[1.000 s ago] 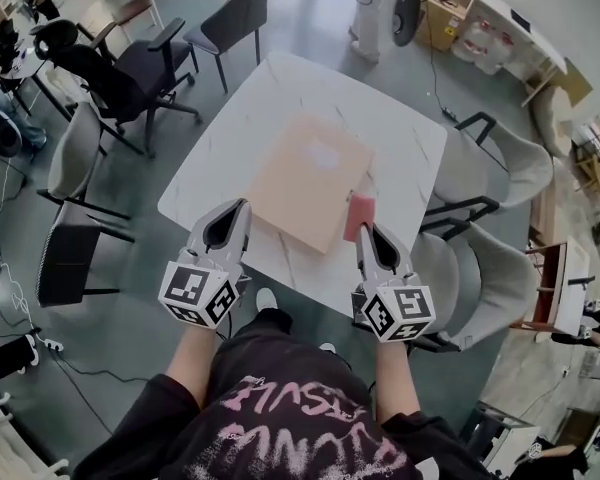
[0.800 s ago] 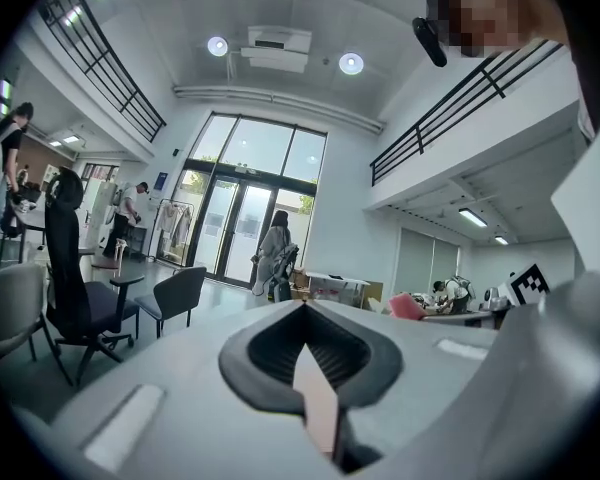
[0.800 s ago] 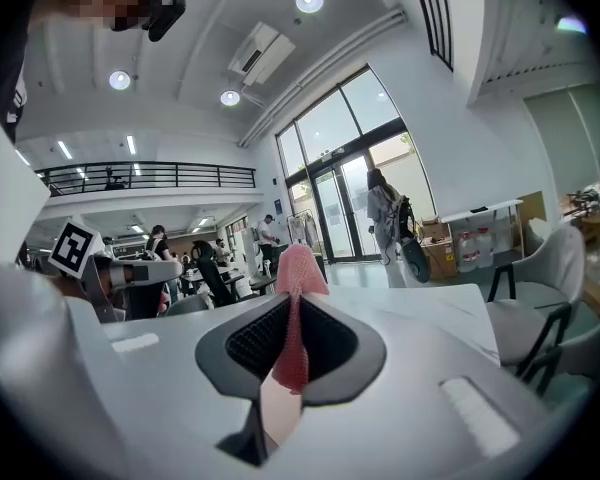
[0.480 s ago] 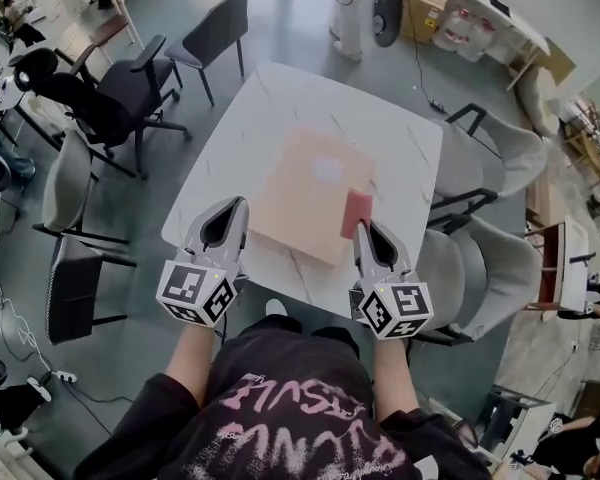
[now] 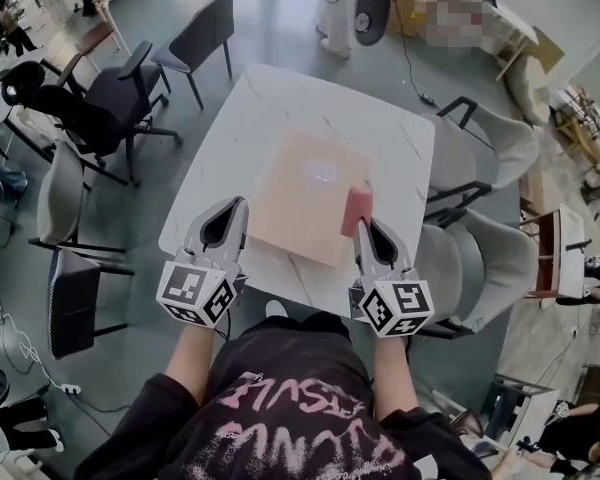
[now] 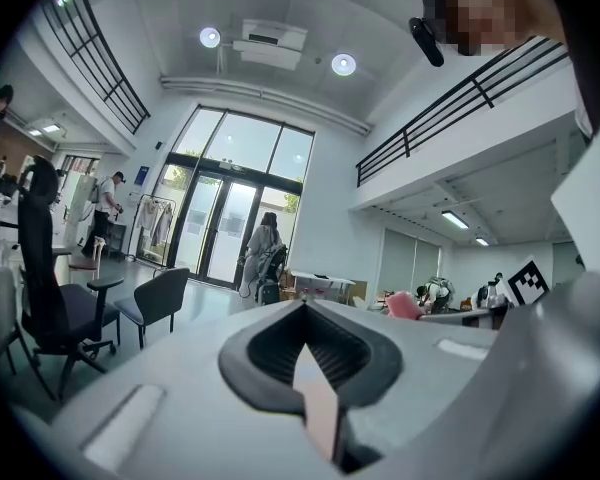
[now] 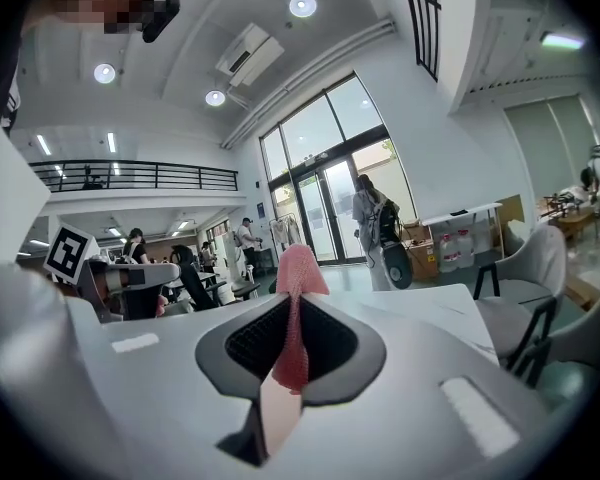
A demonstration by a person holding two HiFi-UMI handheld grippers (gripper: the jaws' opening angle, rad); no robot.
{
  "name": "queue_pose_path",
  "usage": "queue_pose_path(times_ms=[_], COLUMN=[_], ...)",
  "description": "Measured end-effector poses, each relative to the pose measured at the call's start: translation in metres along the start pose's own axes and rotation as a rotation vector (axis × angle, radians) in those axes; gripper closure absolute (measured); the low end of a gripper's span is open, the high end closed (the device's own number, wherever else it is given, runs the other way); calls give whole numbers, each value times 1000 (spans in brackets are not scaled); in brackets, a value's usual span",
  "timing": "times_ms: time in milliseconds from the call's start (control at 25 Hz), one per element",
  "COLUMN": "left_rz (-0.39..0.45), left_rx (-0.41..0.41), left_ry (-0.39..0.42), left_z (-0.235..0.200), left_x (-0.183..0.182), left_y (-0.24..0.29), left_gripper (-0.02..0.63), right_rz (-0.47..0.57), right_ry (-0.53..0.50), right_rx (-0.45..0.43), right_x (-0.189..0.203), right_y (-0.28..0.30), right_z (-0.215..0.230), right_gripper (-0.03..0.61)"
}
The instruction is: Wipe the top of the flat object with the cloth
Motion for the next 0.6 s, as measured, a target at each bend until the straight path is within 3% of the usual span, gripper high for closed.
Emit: queue_pose_path(times_ms=[600], left_rz=[-8], left_rx=[2], left_ry=[-17], left_z=[13], left_x=[5], left_y=[23], left_gripper=[614], right_rz=[-26], right_ry=[24], right_rx=[9], right_x=[2], right_y=[0], right_z=[25], right_gripper=[529])
Point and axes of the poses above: the fingertips, and each gripper's own axes: y forward along the fingers, z to its right, x out of its underside, the point moved 9 cm from there along -y, backward along the fingers, and after that the axes turned 8 degrees about -y, right-handed, at the moved point
